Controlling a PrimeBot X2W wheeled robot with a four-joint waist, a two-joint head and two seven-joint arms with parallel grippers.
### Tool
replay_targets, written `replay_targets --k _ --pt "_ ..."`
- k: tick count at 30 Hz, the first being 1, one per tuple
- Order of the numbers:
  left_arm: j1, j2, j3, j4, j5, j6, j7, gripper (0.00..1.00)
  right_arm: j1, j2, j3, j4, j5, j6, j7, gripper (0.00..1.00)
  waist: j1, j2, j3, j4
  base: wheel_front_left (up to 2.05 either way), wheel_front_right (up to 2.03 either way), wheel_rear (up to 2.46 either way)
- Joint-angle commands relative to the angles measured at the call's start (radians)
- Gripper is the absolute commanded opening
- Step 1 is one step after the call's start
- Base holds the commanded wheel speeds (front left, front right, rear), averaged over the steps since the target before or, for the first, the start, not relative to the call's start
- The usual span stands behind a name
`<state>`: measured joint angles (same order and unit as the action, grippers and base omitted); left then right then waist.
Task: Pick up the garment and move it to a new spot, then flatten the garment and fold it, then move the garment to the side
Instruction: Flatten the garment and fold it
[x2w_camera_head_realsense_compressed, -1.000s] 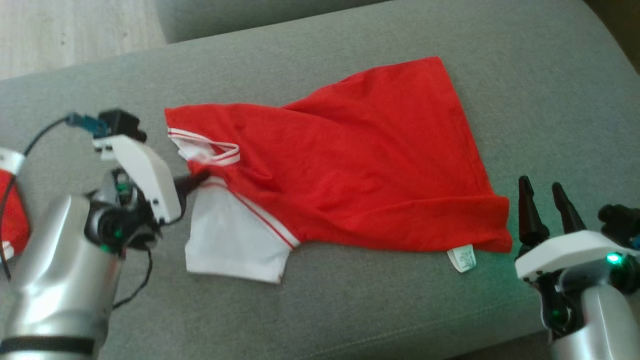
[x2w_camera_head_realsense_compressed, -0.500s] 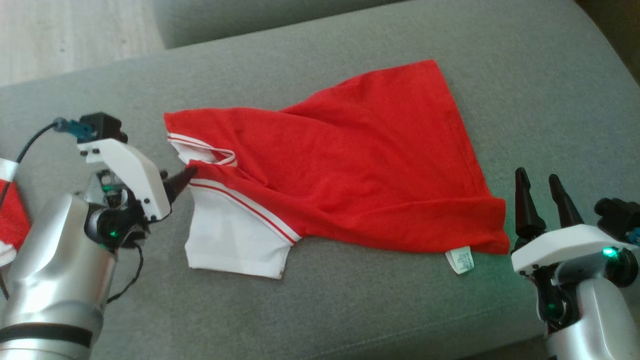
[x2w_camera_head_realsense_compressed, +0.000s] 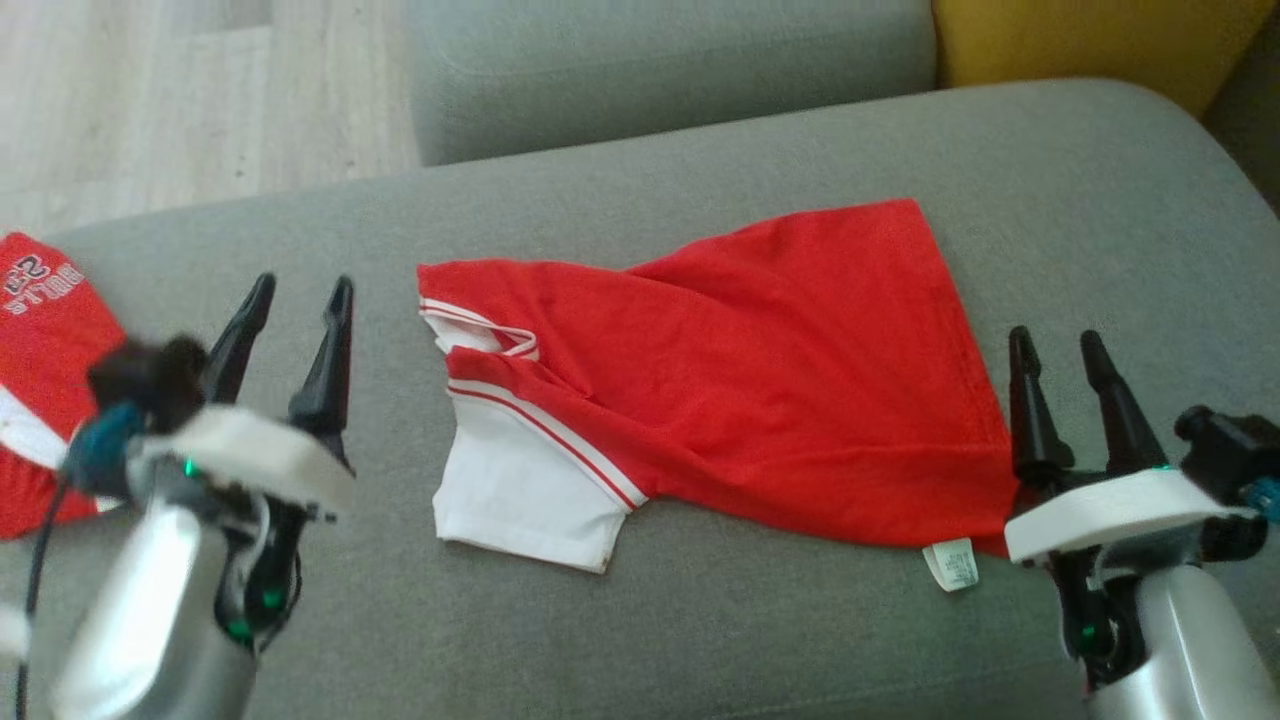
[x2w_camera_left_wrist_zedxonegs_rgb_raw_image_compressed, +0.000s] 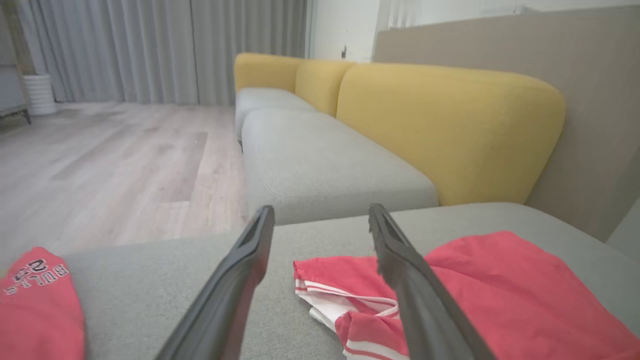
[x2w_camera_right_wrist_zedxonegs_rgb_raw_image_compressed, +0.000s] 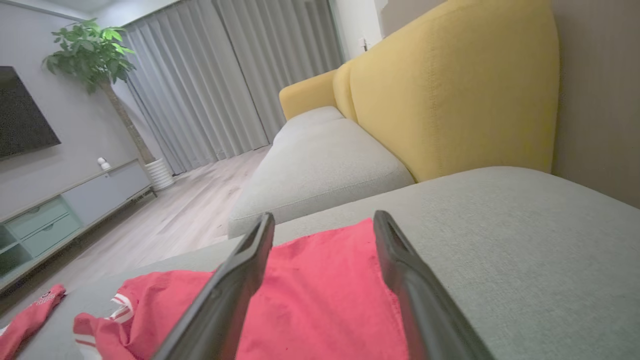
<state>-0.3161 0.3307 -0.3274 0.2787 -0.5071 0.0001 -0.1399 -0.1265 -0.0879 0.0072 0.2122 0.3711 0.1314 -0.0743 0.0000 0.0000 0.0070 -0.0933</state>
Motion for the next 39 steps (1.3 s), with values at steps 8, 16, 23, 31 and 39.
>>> replay_targets --k 8,16,23,31,39 --pt "0.179 -0.02 0.09 -0.192 0.065 0.122 -0.117 1.0 0.006 -0.043 0.053 -0.047 -0.016 -0.001 -0.035 1.0 0.0 0.0 -0.034 0.029 0.0 0.0 0.0" --pt "0.319 -0.104 0.146 -0.282 0.147 0.135 -0.122 1.0 0.1 -0.061 0.04 -0.069 -0.037 -0.001 -0.071 1.0 0.0 0.0 -0.044 0.047 0.0 0.0 0.0" --pt "0.351 -0.138 0.19 -0.283 0.19 0.108 -0.122 1.0 0.098 -0.058 0.033 -0.085 -0.05 -0.001 -0.062 1.0 0.0 0.0 -0.045 0.042 0.0 0.0 0.0" --pt "0.356 -0.161 0.213 -0.264 0.223 0.088 -0.122 1.0 0.091 -0.054 0.034 -0.088 -0.06 -0.001 -0.056 1.0 0.0 0.0 -0.044 0.033 0.0 0.0 0.0" --pt "0.359 -0.175 0.219 -0.228 0.225 0.063 -0.116 1.0 0.083 -0.05 0.028 -0.085 -0.062 -0.001 -0.036 1.0 0.0 0.0 -0.035 0.023 0.0 0.0 0.0"
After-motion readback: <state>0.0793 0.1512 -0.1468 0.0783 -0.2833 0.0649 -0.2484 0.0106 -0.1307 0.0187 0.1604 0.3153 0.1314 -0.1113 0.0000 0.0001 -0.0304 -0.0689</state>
